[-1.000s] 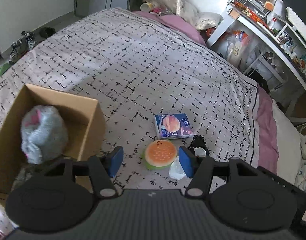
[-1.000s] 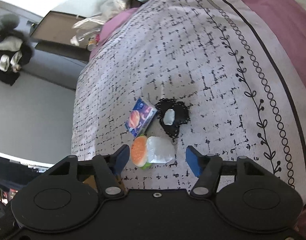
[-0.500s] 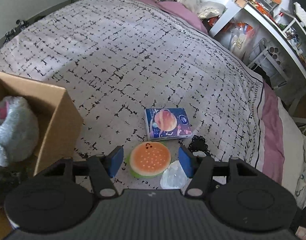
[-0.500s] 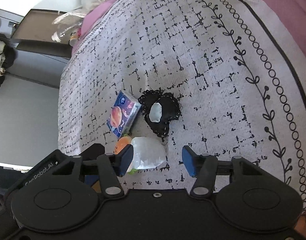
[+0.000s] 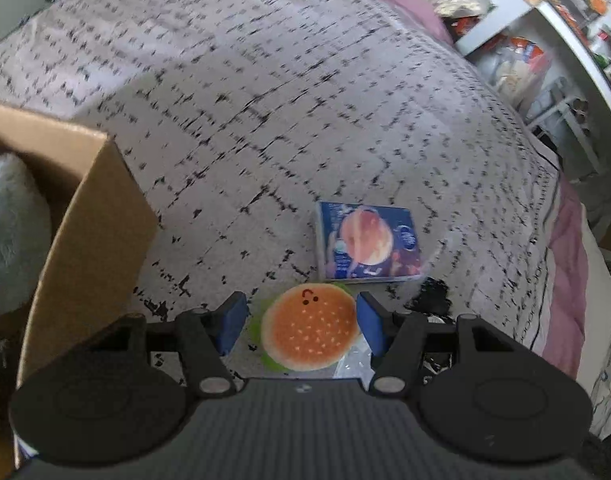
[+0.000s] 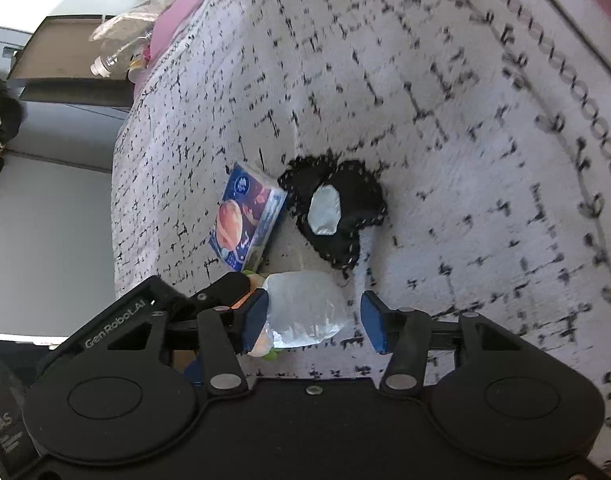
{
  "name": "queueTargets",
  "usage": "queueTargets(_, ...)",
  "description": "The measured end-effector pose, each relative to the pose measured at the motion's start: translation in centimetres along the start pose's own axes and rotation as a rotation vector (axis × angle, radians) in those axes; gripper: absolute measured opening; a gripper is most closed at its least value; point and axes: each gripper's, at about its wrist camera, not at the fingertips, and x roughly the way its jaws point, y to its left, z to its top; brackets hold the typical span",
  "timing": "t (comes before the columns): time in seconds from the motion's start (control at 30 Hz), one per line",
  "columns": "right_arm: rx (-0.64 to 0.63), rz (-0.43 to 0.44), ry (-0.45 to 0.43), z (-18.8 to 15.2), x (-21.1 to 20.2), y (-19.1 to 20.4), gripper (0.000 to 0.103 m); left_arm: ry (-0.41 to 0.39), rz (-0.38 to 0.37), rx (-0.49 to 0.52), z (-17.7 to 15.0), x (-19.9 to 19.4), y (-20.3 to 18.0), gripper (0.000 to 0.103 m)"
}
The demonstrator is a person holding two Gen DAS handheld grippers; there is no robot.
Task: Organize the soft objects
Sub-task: 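Grasp the orange burger squishy with the left tool while the right tool grasps the clear bagged item, then carry the burger squishy and clear bagged item over the cardboard box with both tools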
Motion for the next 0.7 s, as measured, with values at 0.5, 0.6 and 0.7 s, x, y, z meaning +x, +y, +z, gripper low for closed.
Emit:
queueTargets(0.5, -0.023, 0.012, -0.043, -0.2, -0.5, 0.5, 0.043, 0.019, -0.038, -0.052, 0.2, 0.5, 0.4, 0.037)
queueTargets(0.6, -0.044, 0.024, -0.057, -0.3, -1.3, 0.6, 0.042, -0.009, -0.039, -0.032, 0.1, -0.6, 0.0, 0.027)
queueTargets(0.7, -0.042, 0.035, -0.064, -0.3, -2.0, 0.5, 0.043, -0.033, -0.046, -0.007, -0.1, -1.9, -0.4, 0.02)
